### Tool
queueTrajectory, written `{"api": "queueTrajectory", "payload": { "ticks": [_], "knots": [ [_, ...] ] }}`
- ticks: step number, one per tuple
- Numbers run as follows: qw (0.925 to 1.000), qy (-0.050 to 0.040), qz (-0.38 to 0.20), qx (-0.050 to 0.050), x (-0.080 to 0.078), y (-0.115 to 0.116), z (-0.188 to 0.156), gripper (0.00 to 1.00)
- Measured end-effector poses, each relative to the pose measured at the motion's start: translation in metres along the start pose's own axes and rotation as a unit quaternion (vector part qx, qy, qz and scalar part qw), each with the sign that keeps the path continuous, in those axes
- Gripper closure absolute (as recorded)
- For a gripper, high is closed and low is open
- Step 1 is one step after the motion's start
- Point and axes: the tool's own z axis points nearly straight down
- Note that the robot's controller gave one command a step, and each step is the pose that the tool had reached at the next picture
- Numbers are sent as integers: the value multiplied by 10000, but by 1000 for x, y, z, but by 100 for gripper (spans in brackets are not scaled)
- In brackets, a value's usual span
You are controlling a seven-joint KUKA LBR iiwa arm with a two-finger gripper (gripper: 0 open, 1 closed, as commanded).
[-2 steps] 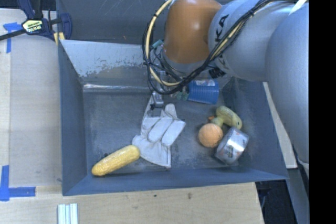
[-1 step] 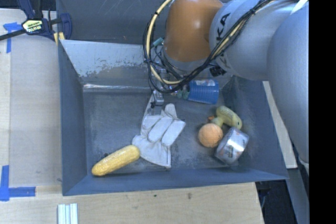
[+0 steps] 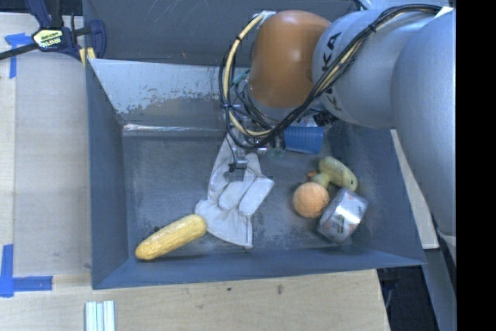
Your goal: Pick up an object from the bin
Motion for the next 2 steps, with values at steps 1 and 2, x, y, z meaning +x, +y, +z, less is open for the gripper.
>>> {"api": "queueTrajectory", "payload": {
  "ticks": [1, 2],
  "knots": [
    [9994, 18, 356, 3, 11, -18, 20, 0],
    [9989, -72, 457, -7, 30, -54, 31, 100]
  ]
}}
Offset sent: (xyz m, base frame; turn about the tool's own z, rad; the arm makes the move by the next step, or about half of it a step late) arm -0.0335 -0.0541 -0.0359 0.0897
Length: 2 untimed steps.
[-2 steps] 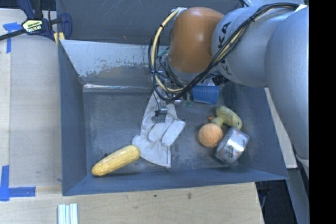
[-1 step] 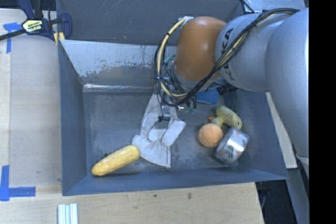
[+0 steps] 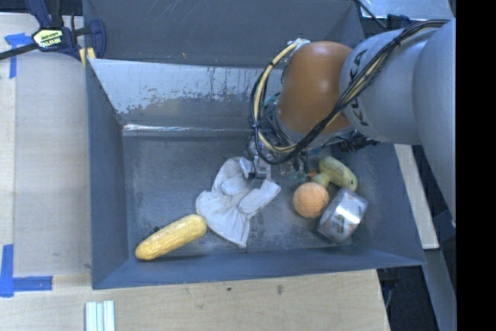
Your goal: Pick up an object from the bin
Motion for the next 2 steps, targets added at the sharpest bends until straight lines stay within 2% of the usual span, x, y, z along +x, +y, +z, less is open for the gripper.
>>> {"api": "queueTrajectory", "payload": {
  "ticks": [1, 2],
  "knots": [
    [10000, 0, 2, -1, 0, 0, 0, 100],
    [10000, 44, 23, 5, 3, -4, -40, 100]
  ]
}}
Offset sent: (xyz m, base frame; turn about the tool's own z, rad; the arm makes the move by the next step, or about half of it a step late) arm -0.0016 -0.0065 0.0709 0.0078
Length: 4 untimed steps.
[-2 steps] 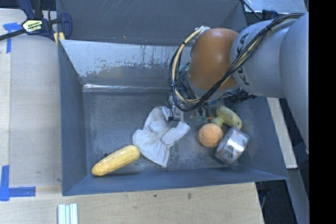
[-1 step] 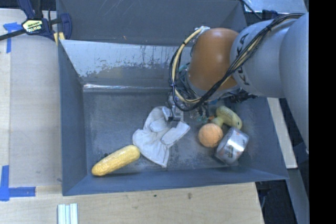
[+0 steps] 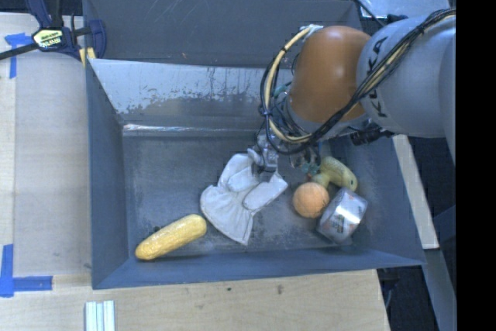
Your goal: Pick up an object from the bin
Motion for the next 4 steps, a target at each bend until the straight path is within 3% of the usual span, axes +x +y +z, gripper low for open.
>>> {"api": "queueTrajectory", "payload": {
  "ticks": [1, 2, 3, 4],
  "knots": [
    [10000, -87, 7, -9, 0, 4, -18, 100],
    [10000, -63, 1, -8, 2, 5, -8, 100],
    [9728, -137, -2312, 12, 17, 2, 42, 100],
    [9729, -136, -2308, 12, 17, 2, 42, 100]
  ]
}}
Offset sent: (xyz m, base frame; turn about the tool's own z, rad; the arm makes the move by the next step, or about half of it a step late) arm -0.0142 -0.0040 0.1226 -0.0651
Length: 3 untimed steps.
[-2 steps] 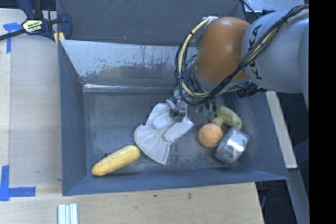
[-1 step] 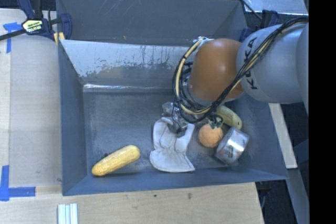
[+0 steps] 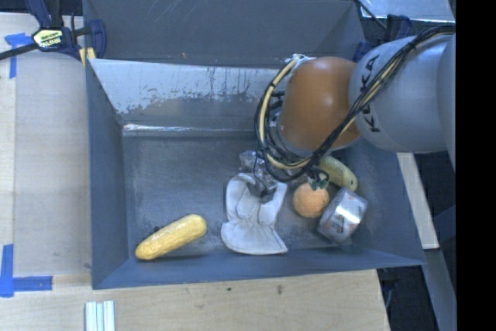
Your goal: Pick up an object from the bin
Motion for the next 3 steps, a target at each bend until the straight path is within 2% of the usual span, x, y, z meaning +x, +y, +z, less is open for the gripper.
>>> {"api": "queueTrajectory", "payload": {
  "ticks": [1, 2, 3],
  "knots": [
    [9999, -13, 125, 3, 7, 1, -104, 100],
    [9999, -13, 128, 2, 7, 1, -104, 100],
    [9996, 22, 269, -12, 6, -3, -142, 100]
  ]
}}
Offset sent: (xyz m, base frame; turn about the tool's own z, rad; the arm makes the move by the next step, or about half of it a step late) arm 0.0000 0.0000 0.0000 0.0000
